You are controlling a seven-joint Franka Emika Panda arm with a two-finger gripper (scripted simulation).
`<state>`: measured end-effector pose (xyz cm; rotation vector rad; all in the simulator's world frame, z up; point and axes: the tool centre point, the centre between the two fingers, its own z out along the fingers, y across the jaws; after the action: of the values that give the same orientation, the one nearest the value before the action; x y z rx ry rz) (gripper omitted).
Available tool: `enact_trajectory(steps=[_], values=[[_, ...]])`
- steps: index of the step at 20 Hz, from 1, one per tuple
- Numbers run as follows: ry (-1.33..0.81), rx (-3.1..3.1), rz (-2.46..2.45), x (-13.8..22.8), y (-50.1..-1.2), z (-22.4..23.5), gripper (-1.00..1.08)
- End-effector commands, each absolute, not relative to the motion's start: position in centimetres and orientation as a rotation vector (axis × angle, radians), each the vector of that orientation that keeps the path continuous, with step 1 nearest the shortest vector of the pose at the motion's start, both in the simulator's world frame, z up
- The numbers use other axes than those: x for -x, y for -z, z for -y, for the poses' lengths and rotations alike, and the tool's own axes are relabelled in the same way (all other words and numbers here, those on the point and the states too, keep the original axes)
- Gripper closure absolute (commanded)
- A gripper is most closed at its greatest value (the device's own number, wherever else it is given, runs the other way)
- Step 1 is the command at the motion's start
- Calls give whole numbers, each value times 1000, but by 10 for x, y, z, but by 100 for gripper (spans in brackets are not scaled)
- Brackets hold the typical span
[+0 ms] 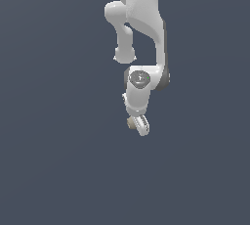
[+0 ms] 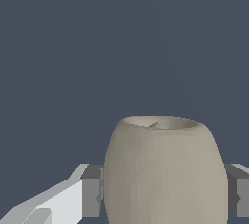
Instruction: Pick up the object and move it to a goal position.
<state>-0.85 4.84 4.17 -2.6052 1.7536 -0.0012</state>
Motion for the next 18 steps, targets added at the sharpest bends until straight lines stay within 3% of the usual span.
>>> enact_trajectory(steps=[1,18], values=[[1,2605,-1753,8,-42,-47,108],[1,2607,-1754,-52,-80,33,108]])
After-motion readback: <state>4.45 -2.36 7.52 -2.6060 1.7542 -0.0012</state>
